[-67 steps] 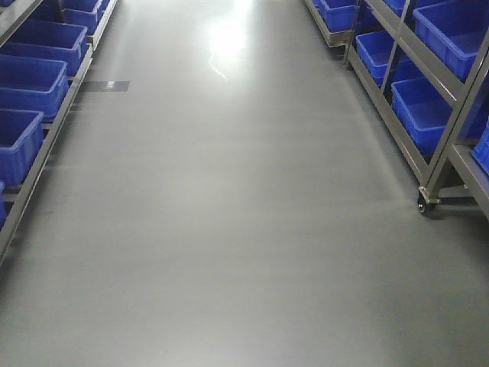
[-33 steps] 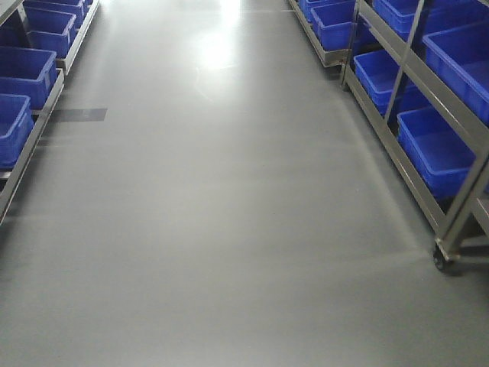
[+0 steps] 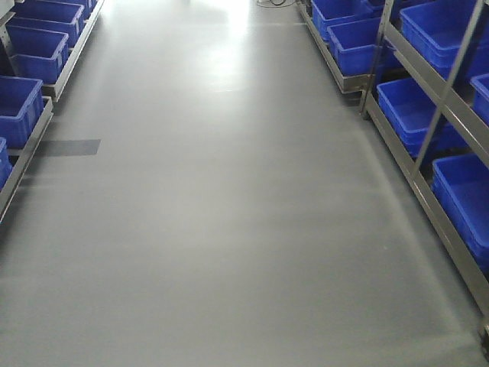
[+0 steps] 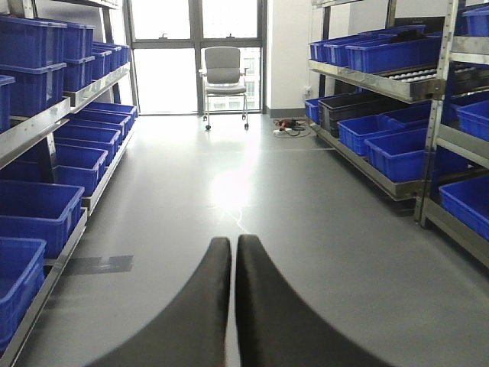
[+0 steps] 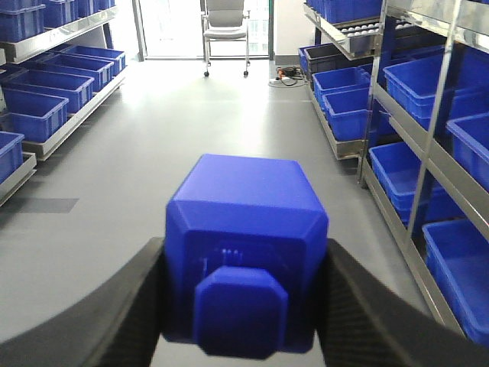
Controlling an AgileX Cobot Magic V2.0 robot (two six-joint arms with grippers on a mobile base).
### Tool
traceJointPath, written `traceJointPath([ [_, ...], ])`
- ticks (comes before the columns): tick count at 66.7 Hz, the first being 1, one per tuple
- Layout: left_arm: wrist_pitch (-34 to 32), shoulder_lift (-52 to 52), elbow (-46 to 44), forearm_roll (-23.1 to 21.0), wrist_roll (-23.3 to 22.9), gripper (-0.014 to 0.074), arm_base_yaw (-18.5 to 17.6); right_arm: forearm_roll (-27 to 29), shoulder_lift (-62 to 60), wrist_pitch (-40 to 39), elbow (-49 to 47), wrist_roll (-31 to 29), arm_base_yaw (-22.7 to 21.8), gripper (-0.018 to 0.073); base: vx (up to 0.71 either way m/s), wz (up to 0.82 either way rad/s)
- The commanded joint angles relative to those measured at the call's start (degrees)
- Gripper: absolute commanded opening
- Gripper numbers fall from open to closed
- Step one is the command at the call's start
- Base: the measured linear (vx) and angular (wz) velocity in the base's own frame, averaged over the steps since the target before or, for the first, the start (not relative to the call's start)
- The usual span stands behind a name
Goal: Pour parts from conveyor to right shelf
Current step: 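Turn and drive between the racks of blue bins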
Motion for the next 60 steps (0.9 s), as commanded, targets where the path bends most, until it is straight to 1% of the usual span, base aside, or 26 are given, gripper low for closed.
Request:
traceJointPath([
  [1, -4.11, -0.34, -1.41, -0.35, -0.42, -0.0006, -0.18, -0.80, -0.17, -4.87, -1.50, -0.55, -0.08, -0.0004, 0.70, 0.05],
  [60, -4.11, -0.34, -1.41, -0.35, -0.42, -0.0006, -0.18, -0.80, -0.17, -4.87, -1.50, -0.55, -0.08, -0.0004, 0.64, 0.05],
])
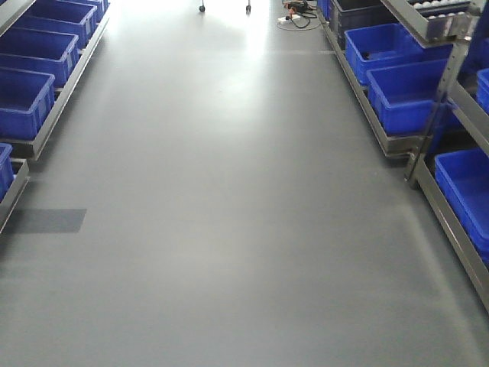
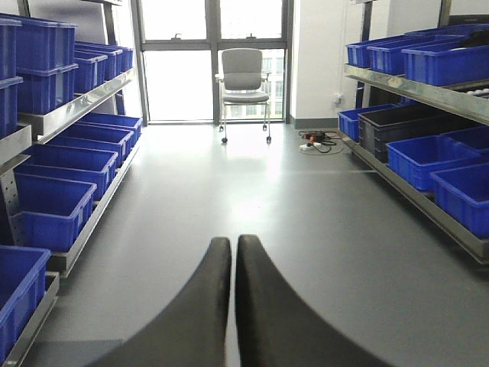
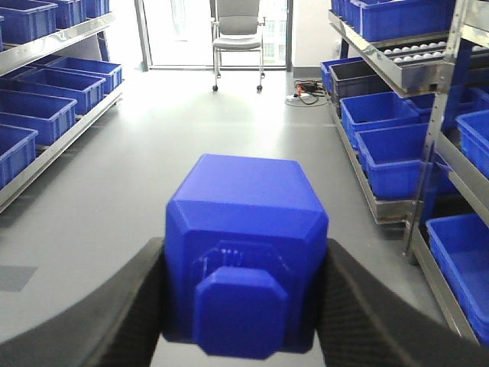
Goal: Pour parts from conveyor to right shelf
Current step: 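Turn and drive between the racks of blue bins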
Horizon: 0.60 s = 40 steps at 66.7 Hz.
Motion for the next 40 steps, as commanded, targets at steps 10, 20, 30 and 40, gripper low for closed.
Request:
traceJointPath([
  [10, -4.11, -0.34, -1.41, -0.35, -0.42, -0.0006, -0.18, -0.80, -0.17, -4.87, -1.50, -0.55, -0.08, -0.0004, 0.62, 0.09],
  [20, -4.11, -0.34, -1.41, -0.35, -0.42, -0.0006, -0.18, -0.80, -0.17, -4.87, -1.50, -0.55, -0.08, -0.0004, 0.61, 0.10],
  [30, -4.11, -0.34, -1.41, -0.35, -0.42, -0.0006, -0.18, -0.80, -0.17, -4.87, -1.50, -0.55, -0.08, -0.0004, 0.60, 0.12],
  [40, -4.11, -0.34, -1.41, -0.35, -0.42, -0.0006, -0.18, -0.80, -0.17, -4.87, -1.50, -0.55, -0.08, -0.0004, 0.57, 0.14],
])
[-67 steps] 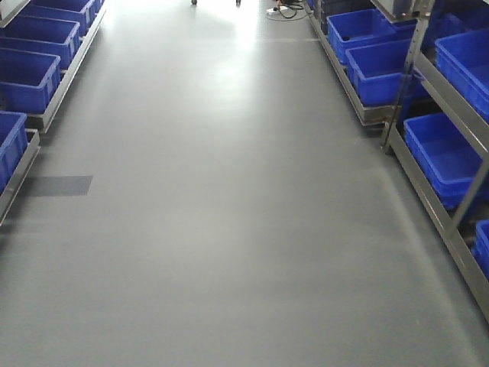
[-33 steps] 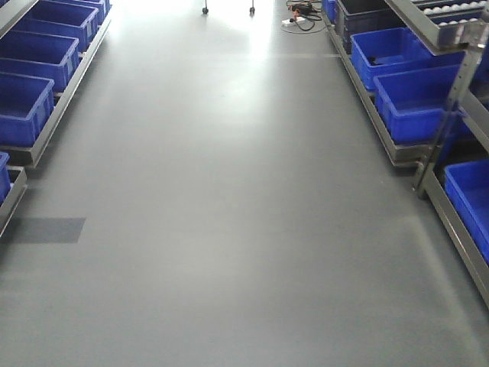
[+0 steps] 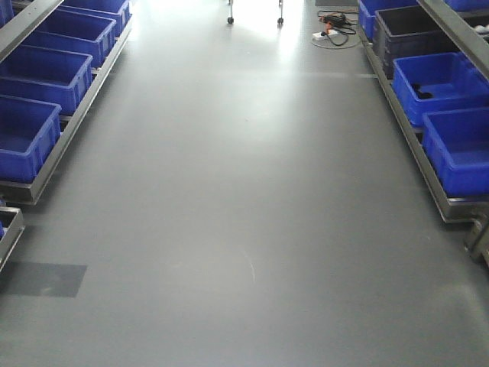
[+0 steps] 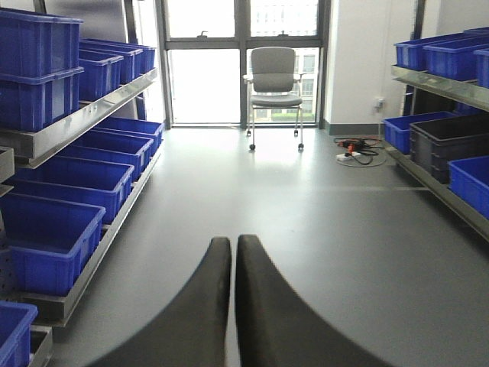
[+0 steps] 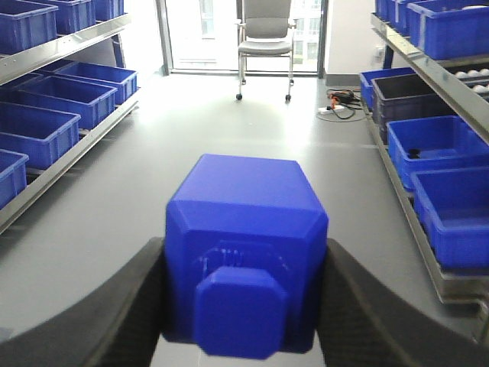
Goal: Pour parts from conveyor to right shelf
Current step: 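Turn and drive between the racks of blue bins, then approach the shelf and align with an empty blue bin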
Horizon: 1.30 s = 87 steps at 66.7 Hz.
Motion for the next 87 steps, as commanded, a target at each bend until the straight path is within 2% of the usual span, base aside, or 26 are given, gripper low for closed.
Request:
traceJointPath([
  [1, -4.11, -0.34, -1.41, -0.35, -0.42, -0.0006, -0.18, -0.80, -0.17, -4.87, -1.50, -0.55, -0.08, -0.0004, 0.56, 0.17],
  [27, -4.11, -0.34, -1.41, -0.35, -0.42, -0.0006, -0.18, -0.80, -0.17, -4.87, -1.50, -0.55, -0.08, -0.0004, 0.51, 0.40],
  [87, -4.11, -0.34, -1.41, -0.35, -0.42, -0.0006, -0.18, -0.87, -0.17, -4.87, -1.50, -0.55, -0.08, -0.0004, 0.31, 0.92],
])
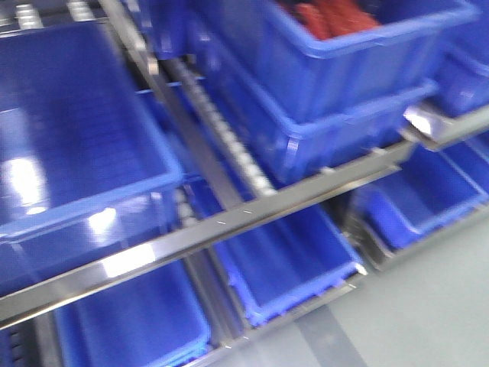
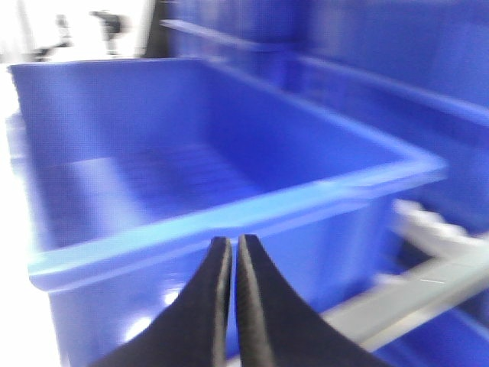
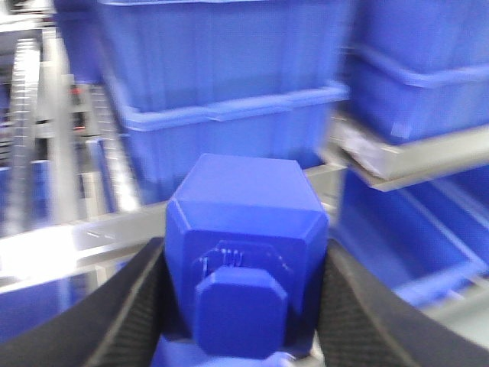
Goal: Pour parts from conveyor to right shelf
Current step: 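Approach the shelf and align with an empty blue bin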
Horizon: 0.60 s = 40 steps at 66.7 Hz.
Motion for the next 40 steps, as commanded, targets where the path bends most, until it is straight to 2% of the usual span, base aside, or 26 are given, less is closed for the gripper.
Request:
traceJointPath([
  [1, -4.11, -0.34, -1.41, -0.35, -0.42, -0.0006, -0.18, -0.81, -0.17, -4.87, -1.50, -0.55, -0.08, -0.0004, 0.17, 0.67],
  [40, -4.11, -0.34, -1.41, -0.35, -0.42, -0.0006, -0.18, -0.81, -0.17, -4.87, -1.50, -0.55, -0.08, -0.0004, 0.16, 0.57],
])
